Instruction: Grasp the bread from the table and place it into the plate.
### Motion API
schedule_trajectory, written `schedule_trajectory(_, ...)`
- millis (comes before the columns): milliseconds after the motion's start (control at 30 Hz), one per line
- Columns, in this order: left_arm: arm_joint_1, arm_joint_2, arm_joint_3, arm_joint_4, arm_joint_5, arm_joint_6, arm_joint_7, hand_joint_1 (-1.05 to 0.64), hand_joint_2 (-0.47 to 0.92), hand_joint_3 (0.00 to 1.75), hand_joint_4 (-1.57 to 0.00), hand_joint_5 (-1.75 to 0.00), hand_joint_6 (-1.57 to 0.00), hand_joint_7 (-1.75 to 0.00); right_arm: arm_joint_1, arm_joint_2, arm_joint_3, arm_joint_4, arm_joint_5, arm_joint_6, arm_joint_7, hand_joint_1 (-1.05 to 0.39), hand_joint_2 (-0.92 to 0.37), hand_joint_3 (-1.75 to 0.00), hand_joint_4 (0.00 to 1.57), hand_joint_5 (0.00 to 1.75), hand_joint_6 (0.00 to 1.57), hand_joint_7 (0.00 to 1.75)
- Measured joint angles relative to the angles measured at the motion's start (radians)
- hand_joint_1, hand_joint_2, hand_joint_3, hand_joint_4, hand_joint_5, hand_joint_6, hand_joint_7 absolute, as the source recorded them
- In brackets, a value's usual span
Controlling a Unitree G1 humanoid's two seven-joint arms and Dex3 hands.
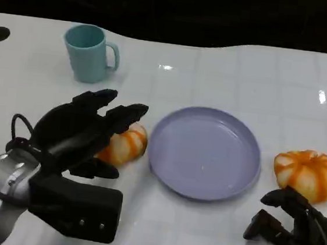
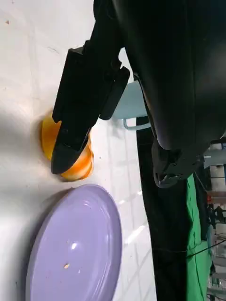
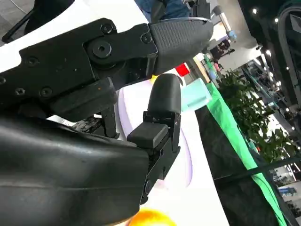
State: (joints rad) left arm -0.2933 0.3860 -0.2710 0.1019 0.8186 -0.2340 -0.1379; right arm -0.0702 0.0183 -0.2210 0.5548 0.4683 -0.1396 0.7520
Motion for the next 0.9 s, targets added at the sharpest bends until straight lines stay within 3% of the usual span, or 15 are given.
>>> schedule_trajectory(533, 0.0, 0.016, -0.015, -0.003, -0.002, 0.019, 0.0, -0.57, 0.85, 0.0, 0.0, 0.0, -0.13, 0.0, 0.001, 0.001, 0.0, 0.0, 0.0, 0.0, 0.0, -0.52, -0.92, -0.2, 0.68, 1.49, 0.63, 1.14)
schedule_trajectory(600, -0.018, 0.012, -0.029, 0.015, 0.002, 0.035, -0.009, -0.49, 0.8, 0.0, 0.0, 0.0, -0.11, 0.0, 0.004, 0.0, -0.001, -0.002, 0.0, 0.0, 0.0, -0.52, -0.92, -0.19, 0.69, 1.49, 0.63, 1.14)
schedule_trajectory(733, -0.15, -0.044, -0.104, 0.184, 0.045, 0.151, -0.075, -0.53, 0.78, 0.0, -0.08, -0.04, -0.16, -0.03, 0.01, 0.007, 0.0, -0.013, 0.0, 0.005, -0.001, -0.52, -0.92, -0.21, 0.68, 1.47, 0.62, 1.13)
schedule_trajectory(900, -0.34, -0.194, -0.204, 0.595, 0.088, 0.23, 0.006, -0.59, 0.79, 0.01, -0.11, -0.05, -0.18, -0.02, 0.018, 0.013, 0.003, -0.03, -0.002, 0.008, -0.002, -0.52, -0.92, -0.21, 0.68, 1.46, 0.62, 1.12)
